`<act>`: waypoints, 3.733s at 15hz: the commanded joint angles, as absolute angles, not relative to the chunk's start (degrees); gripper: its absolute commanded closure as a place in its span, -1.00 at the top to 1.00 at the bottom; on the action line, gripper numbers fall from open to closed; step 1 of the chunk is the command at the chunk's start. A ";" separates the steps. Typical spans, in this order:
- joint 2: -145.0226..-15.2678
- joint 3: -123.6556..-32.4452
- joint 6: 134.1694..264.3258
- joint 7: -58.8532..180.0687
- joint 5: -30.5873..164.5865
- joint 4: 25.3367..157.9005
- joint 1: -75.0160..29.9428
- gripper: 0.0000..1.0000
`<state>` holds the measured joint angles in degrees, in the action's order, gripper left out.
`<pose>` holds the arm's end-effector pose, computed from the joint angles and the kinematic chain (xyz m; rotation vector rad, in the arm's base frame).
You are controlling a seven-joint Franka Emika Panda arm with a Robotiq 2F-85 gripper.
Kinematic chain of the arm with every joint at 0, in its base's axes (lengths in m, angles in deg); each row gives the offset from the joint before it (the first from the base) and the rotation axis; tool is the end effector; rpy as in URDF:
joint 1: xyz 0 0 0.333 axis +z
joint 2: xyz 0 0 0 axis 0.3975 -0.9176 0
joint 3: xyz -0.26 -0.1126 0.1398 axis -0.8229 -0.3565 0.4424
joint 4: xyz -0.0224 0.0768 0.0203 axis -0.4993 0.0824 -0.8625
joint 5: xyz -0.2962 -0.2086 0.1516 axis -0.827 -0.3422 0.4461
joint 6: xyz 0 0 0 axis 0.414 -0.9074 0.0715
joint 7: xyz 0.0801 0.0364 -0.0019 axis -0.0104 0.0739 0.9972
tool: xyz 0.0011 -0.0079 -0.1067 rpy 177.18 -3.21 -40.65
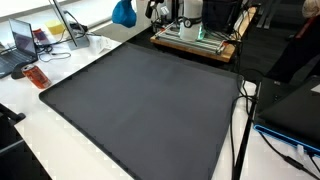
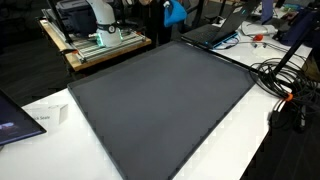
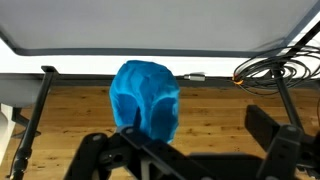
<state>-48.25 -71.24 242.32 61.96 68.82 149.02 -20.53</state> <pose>0.4621 0.0486 0.4320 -2.8851 -0.0953 -1.1429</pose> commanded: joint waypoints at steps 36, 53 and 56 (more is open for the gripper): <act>-48.04 -56.20 224.79 50.02 60.44 142.66 -33.82 1.00; -61.09 -72.54 197.37 50.11 79.59 121.87 -26.04 1.00; -64.12 -74.14 195.78 49.84 82.29 119.55 -26.47 1.00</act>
<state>-60.73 -72.34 198.64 49.19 78.54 123.27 -26.72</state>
